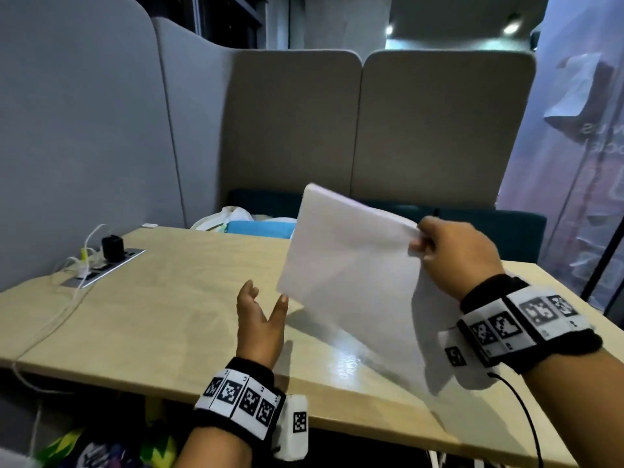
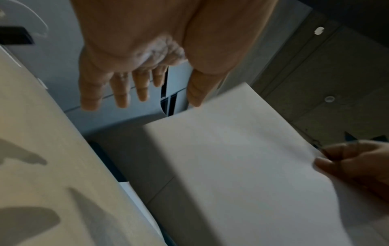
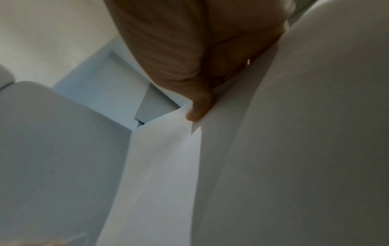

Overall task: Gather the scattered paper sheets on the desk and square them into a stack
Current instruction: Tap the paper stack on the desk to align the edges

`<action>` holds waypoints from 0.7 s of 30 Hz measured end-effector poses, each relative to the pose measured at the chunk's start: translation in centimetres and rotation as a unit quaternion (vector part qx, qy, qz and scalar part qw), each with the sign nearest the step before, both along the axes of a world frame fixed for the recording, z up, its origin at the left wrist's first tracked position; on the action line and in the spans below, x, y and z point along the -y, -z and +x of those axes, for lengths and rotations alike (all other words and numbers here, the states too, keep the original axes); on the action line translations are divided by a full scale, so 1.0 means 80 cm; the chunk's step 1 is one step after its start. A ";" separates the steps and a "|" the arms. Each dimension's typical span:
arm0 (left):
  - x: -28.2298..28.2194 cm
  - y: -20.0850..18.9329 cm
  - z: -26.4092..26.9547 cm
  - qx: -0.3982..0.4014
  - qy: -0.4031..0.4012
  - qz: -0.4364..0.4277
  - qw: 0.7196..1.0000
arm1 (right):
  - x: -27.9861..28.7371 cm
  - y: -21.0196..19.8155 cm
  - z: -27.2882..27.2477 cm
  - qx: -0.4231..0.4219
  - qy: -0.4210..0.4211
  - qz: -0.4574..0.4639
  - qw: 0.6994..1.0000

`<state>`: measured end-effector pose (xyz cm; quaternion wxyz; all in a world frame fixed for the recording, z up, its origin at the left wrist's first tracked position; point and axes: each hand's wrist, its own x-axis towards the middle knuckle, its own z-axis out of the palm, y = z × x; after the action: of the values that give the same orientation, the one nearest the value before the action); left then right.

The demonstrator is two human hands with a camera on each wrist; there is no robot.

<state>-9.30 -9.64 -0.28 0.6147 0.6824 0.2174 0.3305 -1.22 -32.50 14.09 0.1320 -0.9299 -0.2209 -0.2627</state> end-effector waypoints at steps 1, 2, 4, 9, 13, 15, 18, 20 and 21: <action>-0.007 0.001 -0.001 -0.008 0.007 -0.023 1.000 | 0.000 -0.004 0.008 -0.026 0.003 0.051 0.998; -0.012 0.000 -0.003 -0.021 0.029 -0.050 0.998 | -0.002 -0.006 0.018 -0.062 -0.006 0.106 0.992; -0.018 -0.006 -0.002 -0.034 0.108 -0.101 0.988 | -0.015 -0.001 0.038 -0.123 -0.032 0.191 0.973; -0.048 -0.037 0.020 -0.034 0.200 -0.152 0.967 | -0.090 0.072 0.095 -0.321 -0.044 0.373 0.869; -0.113 -0.059 0.046 -0.098 0.135 -0.054 0.985 | -0.171 0.123 0.135 -0.430 -0.026 0.393 0.812; -0.154 -0.067 0.065 -0.156 0.080 0.010 0.984 | -0.214 0.144 0.150 -0.488 -0.025 0.312 0.814; -0.231 -0.063 0.094 -0.281 0.034 0.097 0.954 | -0.279 0.172 0.159 -0.555 -0.046 0.238 0.795; -0.279 -0.048 0.108 -0.371 0.018 0.165 0.914 | -0.317 0.191 0.168 -0.563 -0.067 0.207 0.797; -0.298 -0.040 0.113 -0.402 0.012 0.190 0.896 | -0.335 0.202 0.170 -0.565 -0.075 0.196 0.798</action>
<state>-0.29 14.21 2.95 0.3375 0.8633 0.3710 0.0553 12.36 -5.72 -2.06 0.4323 -0.8480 -0.1196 0.2822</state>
